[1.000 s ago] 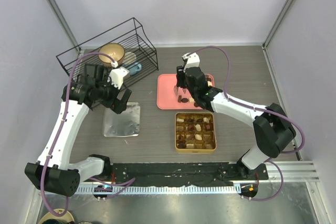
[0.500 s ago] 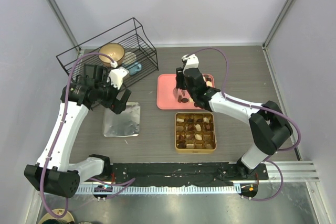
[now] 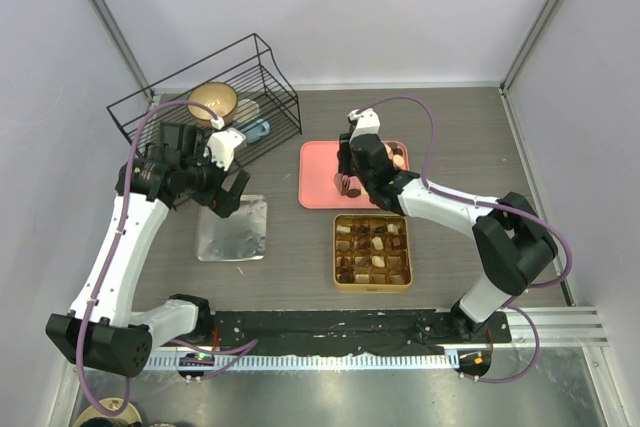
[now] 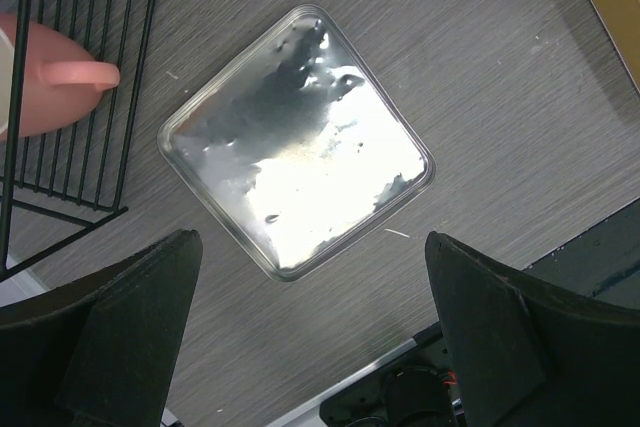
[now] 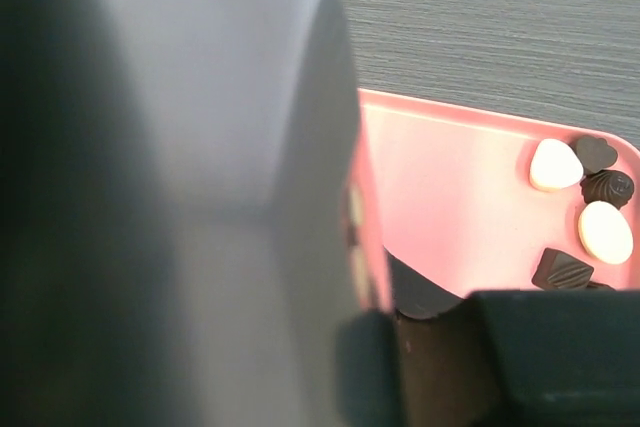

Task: Pack the chocolate
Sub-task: Pick up the fake chocolate from the plate.

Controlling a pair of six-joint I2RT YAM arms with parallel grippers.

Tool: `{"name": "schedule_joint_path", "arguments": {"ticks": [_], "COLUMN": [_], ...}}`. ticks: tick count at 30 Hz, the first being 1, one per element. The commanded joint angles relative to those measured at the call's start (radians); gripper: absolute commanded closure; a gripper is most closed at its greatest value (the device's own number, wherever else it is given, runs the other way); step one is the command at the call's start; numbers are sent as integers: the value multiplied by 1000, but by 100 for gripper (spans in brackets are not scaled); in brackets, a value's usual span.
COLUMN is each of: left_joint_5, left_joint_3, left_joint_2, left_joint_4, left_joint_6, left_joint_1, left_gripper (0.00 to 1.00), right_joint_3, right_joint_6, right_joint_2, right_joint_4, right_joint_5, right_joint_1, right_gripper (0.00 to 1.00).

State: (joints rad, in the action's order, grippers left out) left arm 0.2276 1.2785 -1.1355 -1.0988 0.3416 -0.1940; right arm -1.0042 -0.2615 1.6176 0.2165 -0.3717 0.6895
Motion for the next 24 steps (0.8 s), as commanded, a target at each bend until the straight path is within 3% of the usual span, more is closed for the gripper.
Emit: {"name": "schedule_joint_path", "arguments": {"ticks": [1,5,12,24], "left_joint_5": [3,1,-1,13], "left_joint_3": [13,19,22,10], "left_joint_2": [20,23,20,16], "left_joint_4": [-1,-6,-9,7], "left_joint_6": [7,8,10,11], "left_joint_1": [7,7,5,7], "left_gripper": [0,0,0,0], "right_joint_3": [-8,-54,-114,52], "right_joint_6": [-4,42,94,-105], "right_joint_2": [-21,-41,-188,-683], "right_joint_4": [27,18,-92,-647], "right_joint_5": [7,2,-47,-202], "right_joint_1": [-1,-1,-1,19], "right_gripper": [66,76,81,83]}}
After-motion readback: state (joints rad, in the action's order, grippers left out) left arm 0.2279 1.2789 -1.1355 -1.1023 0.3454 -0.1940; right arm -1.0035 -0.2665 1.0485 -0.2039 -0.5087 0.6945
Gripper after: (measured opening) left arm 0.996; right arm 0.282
